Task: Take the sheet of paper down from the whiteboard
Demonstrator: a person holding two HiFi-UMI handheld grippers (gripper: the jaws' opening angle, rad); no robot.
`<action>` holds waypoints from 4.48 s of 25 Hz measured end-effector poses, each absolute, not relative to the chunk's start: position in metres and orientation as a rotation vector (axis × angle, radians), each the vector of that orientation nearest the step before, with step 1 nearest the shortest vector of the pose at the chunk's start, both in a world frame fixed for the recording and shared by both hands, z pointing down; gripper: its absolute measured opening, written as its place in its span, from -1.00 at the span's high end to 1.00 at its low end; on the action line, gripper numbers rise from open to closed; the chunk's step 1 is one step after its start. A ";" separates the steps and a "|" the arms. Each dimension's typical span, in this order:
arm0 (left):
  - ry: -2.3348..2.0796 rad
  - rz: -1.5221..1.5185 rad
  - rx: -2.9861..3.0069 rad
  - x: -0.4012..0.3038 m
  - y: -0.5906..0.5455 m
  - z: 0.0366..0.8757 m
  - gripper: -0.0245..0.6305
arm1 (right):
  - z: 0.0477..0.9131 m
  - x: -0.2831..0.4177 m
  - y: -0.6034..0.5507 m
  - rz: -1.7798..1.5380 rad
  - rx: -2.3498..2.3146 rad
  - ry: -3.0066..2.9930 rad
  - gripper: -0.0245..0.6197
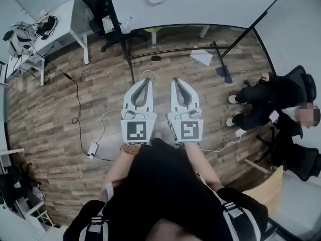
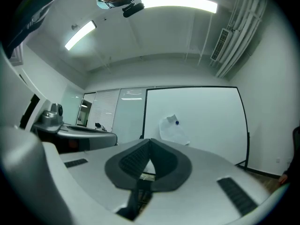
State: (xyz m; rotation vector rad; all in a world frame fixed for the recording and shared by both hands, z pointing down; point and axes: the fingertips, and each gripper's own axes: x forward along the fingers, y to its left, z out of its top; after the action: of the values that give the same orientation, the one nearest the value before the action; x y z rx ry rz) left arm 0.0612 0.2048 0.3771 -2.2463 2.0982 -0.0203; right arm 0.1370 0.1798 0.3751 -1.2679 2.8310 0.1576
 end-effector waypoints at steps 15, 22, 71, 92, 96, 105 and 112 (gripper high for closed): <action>2.009 0.072 -2.367 0.008 0.077 0.382 0.88 | 0.375 0.100 0.067 0.242 -1.460 2.811 0.93; 1.979 0.133 -2.385 -0.043 0.021 0.371 0.88 | 0.365 0.051 0.017 0.290 -1.499 2.803 0.93; 2.369 -0.052 -2.085 -0.104 -0.218 0.410 0.88 | 0.338 0.036 -0.288 0.305 -1.167 2.790 0.92; 2.145 0.140 -2.260 -0.142 -0.247 0.397 0.61 | 0.301 -0.021 -0.284 0.558 -1.337 2.724 0.91; 2.159 0.165 -2.254 -0.147 -0.251 0.398 0.61 | 0.301 -0.026 -0.281 0.545 -1.375 2.731 0.89; 2.120 0.194 -2.305 -0.156 -0.253 0.401 0.60 | 0.297 -0.032 -0.280 0.585 -1.441 2.706 0.86; 2.049 0.198 -2.346 -0.152 -0.266 0.391 0.60 | 0.295 -0.032 -0.292 0.666 -1.511 2.708 0.83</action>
State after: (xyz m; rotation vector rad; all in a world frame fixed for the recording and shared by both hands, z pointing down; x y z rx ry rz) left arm -0.1524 -0.2661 0.3915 -2.3458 2.0493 0.1980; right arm -0.0319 -0.2916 0.2953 -1.5112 2.7077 0.6662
